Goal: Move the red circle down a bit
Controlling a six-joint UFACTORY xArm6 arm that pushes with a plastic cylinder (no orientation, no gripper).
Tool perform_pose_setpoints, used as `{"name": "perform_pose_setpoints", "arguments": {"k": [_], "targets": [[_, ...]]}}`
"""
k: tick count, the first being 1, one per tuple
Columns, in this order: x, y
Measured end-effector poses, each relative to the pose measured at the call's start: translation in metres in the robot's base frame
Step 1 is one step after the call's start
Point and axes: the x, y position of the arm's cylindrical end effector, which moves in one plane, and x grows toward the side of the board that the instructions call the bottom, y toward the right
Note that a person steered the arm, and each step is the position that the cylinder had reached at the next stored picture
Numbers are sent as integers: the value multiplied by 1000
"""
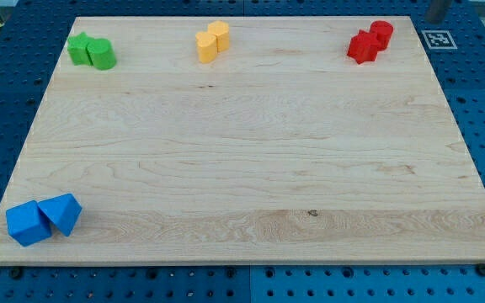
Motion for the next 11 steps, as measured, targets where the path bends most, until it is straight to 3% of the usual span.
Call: {"name": "perform_pose_setpoints", "arguments": {"k": [3, 7, 9, 11], "targets": [[-8, -33], [-7, -123], [46, -123], [29, -136]]}}
